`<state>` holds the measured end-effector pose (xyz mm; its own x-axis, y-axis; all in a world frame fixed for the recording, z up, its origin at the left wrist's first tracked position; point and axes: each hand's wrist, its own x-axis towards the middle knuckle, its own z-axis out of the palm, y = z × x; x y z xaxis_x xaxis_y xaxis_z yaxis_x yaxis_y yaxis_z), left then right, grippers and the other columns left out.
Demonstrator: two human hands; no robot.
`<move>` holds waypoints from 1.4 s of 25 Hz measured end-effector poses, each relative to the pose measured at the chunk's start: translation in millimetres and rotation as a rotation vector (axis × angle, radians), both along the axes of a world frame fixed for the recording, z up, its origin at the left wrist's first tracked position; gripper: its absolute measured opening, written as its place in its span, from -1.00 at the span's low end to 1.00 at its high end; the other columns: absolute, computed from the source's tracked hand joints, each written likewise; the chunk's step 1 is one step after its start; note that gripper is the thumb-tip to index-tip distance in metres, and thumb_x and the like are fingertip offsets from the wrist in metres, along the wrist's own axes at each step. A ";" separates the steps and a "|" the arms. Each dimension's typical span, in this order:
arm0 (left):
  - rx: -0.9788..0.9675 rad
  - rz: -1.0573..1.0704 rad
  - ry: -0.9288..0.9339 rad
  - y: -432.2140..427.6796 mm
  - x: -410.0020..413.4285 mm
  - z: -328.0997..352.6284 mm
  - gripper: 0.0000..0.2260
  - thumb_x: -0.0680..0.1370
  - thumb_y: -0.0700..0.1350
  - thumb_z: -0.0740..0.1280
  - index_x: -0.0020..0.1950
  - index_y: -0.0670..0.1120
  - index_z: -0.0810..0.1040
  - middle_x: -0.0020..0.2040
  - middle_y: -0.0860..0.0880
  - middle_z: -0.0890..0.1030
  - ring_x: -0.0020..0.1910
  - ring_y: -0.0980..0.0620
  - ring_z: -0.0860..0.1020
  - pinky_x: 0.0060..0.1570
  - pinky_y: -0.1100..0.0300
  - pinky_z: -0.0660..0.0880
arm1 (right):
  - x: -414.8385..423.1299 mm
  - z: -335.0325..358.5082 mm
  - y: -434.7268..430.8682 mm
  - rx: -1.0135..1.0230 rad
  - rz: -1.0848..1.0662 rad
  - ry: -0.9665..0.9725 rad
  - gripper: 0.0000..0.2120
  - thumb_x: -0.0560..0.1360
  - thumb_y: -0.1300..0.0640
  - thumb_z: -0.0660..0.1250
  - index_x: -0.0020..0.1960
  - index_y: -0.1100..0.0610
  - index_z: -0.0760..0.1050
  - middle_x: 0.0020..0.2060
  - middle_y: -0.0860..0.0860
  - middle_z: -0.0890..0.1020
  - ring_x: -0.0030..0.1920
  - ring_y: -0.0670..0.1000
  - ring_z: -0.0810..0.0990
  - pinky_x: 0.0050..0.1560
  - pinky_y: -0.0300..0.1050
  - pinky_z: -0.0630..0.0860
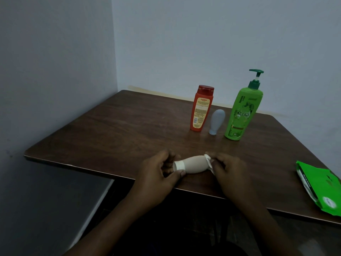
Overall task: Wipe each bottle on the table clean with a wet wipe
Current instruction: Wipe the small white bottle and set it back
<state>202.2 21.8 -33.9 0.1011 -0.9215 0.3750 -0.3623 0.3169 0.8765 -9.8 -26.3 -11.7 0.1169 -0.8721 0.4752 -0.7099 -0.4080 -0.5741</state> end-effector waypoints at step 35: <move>0.078 -0.053 0.328 2.7 -0.5 0.5 -0.28 0.38 -0.38 0.58 0.23 0.32 0.42 0.02 -0.05 0.69 0.02 -0.01 0.73 0.02 0.05 0.69 | 12.6 28.2 -3.7 -0.266 0.266 0.174 -0.82 0.53 0.08 0.34 0.11 -0.03 0.64 0.03 -0.19 0.65 0.05 -0.23 0.57 0.07 -0.26 0.51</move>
